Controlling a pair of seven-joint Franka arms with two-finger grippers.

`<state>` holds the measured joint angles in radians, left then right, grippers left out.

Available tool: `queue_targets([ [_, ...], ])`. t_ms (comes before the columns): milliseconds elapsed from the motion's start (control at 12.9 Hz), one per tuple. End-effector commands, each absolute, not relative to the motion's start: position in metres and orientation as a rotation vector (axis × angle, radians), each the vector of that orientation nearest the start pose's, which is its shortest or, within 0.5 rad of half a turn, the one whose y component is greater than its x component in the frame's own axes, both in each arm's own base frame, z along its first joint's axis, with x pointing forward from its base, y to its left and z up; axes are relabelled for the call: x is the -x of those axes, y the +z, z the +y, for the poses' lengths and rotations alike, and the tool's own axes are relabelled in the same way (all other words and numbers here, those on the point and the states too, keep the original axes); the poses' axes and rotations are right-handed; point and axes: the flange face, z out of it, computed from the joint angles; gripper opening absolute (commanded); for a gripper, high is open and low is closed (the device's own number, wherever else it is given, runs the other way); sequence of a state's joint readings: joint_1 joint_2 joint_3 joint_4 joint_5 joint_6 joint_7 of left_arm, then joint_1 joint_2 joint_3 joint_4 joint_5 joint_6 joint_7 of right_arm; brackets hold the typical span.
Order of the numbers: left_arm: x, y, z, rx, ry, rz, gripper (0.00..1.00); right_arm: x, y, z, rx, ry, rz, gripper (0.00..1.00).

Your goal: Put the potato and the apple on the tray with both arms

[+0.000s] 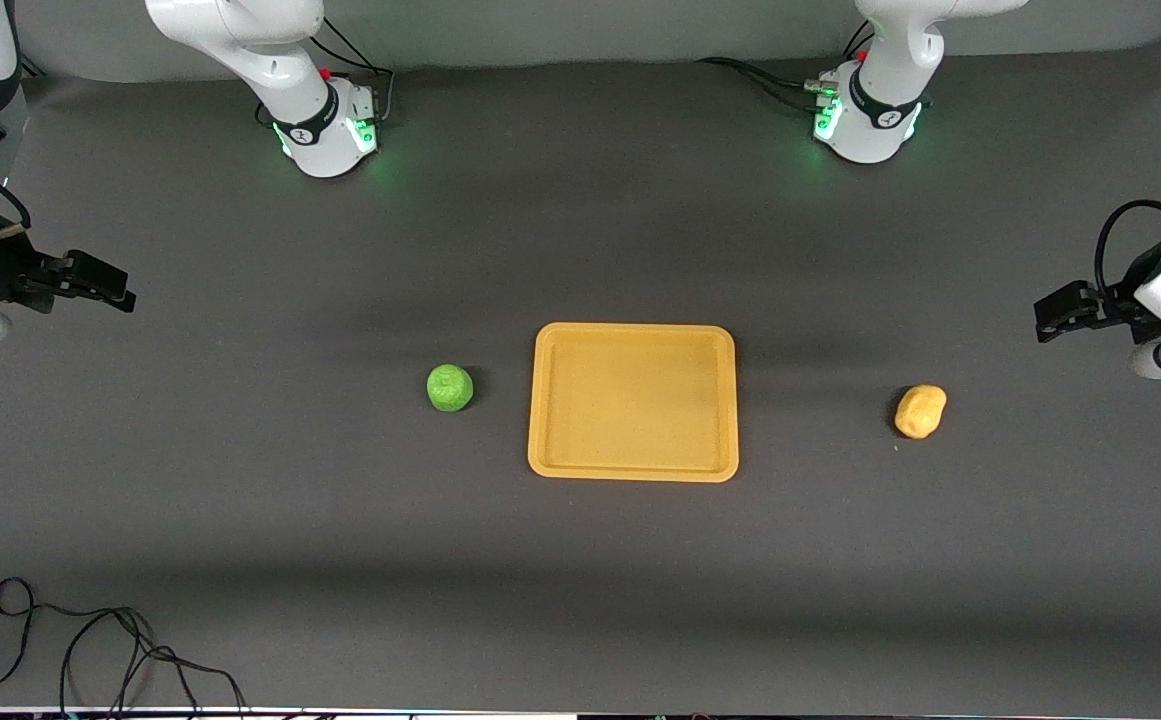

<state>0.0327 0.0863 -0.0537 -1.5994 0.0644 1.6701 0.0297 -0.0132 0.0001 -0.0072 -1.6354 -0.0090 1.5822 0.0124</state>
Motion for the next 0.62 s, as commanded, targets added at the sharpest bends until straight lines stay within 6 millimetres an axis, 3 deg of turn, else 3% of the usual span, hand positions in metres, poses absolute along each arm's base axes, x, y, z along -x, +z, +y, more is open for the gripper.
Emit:
queue_targets([
  [0, -0.5853, 0.5721, -0.0071, 3.066, 0.032, 0.078, 1.0, -0.5538, 0.6012, -0.0134, 3.13, 0.091, 0.058, 1.0],
  [542, -0.585, 0.5651, 0.0009, 3.138, 0.046, 0.042, 1.0, -0.5542, 0.6003, -0.0134, 3.13, 0.094, 0.058, 1.0],
])
